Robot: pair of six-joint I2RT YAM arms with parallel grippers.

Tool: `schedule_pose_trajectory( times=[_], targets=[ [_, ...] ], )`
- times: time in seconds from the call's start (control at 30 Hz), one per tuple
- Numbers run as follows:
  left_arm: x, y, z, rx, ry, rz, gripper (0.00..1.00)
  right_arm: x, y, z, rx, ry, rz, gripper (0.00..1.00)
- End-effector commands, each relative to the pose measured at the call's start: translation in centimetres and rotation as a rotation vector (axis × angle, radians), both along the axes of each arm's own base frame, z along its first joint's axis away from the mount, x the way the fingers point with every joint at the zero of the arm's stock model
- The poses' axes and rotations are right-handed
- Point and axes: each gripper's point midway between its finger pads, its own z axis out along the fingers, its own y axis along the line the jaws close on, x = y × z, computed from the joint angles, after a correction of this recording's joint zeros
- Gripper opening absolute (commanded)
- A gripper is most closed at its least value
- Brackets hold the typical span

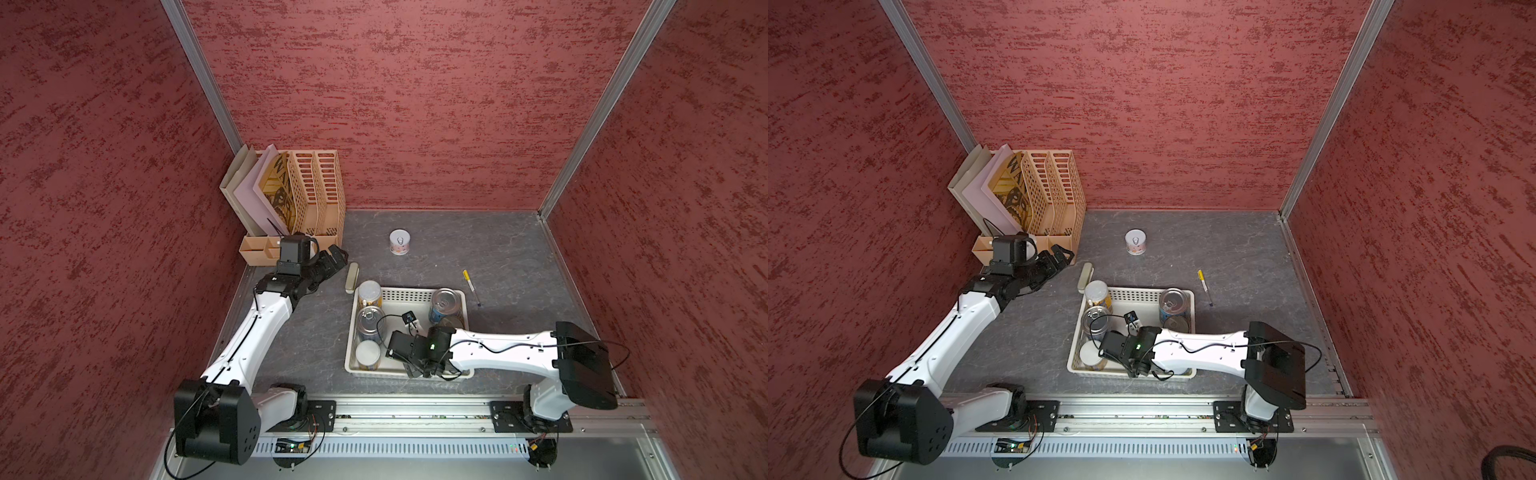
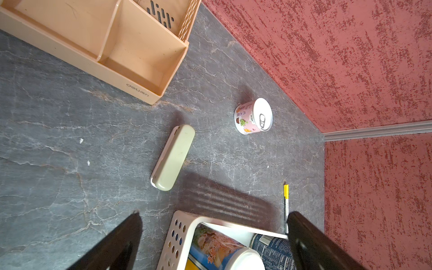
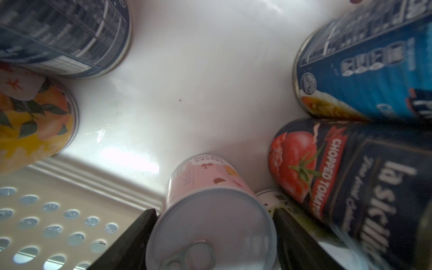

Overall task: Put the canned food in the basket
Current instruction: Place the canned food in the basket, then pick up the canned food from the center of the board.

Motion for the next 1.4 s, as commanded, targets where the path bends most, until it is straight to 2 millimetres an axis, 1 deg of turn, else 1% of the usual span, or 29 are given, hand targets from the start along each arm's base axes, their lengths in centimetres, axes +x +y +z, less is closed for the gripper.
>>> schedule_pose_trajectory(
  times=[0.0,0.1,0.13,0.2,0.3,0.4,0.5,0.6,0.7,0.77,0.83,0.87,0.9,0.93,1.0,1.03,1.1,1.17,1.2,1.3,1.37],
  targets=[
    [0.1,-0.3,0.0,-0.006,-0.004,-0.011,1.0,-1.9,-2.6,-1.9,-0.104,0.091,0.007,0.67],
    [0.1,-0.3,-0.1,-0.004,-0.005,-0.012,1.0,-1.8,-2.7,-2.0,-0.116,0.091,0.009,0.67],
    [0.1,-0.3,0.0,-0.004,-0.006,-0.012,1.0,-1.8,-2.6,-1.9,-0.112,0.088,0.012,0.69],
    [0.2,-0.5,0.0,-0.002,-0.011,-0.017,1.0,-1.5,-2.3,-1.4,-0.105,0.077,0.018,0.75],
    [0.2,-0.9,0.3,0.002,-0.02,-0.034,1.0,-0.9,-1.5,0.1,-0.091,0.044,0.037,0.85],
    [0.4,-1.4,0.7,0.028,-0.027,-0.053,1.0,0.2,0.0,2.6,-0.058,-0.009,0.068,0.93],
    [0.8,-2.1,1.4,0.075,-0.032,-0.072,1.0,1.7,1.7,5.5,-0.033,-0.086,0.11,0.98],
    [1.7,-3.3,1.9,0.123,-0.035,-0.102,1.0,3.4,3.1,8.8,-0.015,-0.181,0.143,0.98],
    [3.0,-5.1,2.3,0.171,-0.034,-0.149,1.0,5.0,4.3,12.0,0.046,-0.253,0.162,0.98],
    [4.0,-6.7,2.3,0.2,-0.031,-0.191,1.0,6.0,4.5,13.8,0.108,-0.294,0.161,0.98],
    [5.3,-8.3,2.2,0.219,-0.017,-0.221,1.0,7.4,4.1,15.6,0.183,-0.34,0.132,0.98],
    [6.0,-9.2,2.0,0.222,-0.006,-0.238,1.0,8.1,3.5,16.3,0.226,-0.362,0.112,0.98],
    [6.8,-10.0,1.8,0.228,0.004,-0.251,1.0,8.9,3.2,16.7,0.264,-0.379,0.089,0.98],
    [7.6,-10.6,1.5,0.234,0.018,-0.259,1.0,9.5,2.3,17.8,0.318,-0.406,0.064,0.98],
    [9.4,-11.9,0.7,0.251,0.046,-0.28,1.0,10.8,0.7,18.5,0.384,-0.456,0.023,0.98],
    [10.1,-12.2,0.0,0.267,0.07,-0.287,1.0,11.3,-0.2,18.7,0.395,-0.482,-0.002,0.98],
    [11.9,-12.9,-1.2,0.298,0.115,-0.306,1.0,12.1,-2.8,18.7,0.402,-0.522,-0.073,0.98],
    [13.4,-13.4,-2.4,0.339,0.155,-0.333,1.0,12.1,-4.9,18.8,0.418,-0.534,-0.146,0.98],
    [14.1,-13.7,-3.2,0.368,0.174,-0.351,1.0,11.8,-5.7,19.2,0.442,-0.544,-0.168,0.98],
    [15.9,-14.0,-4.9,0.475,0.203,-0.384,1.0,11.0,-7.0,19.9,0.508,-0.577,-0.187,0.98],
    [16.8,-14.2,-5.7,0.537,0.208,-0.397,1.0,10.6,-7.5,20.3,0.54,-0.589,-0.187,0.99]
  ],
)
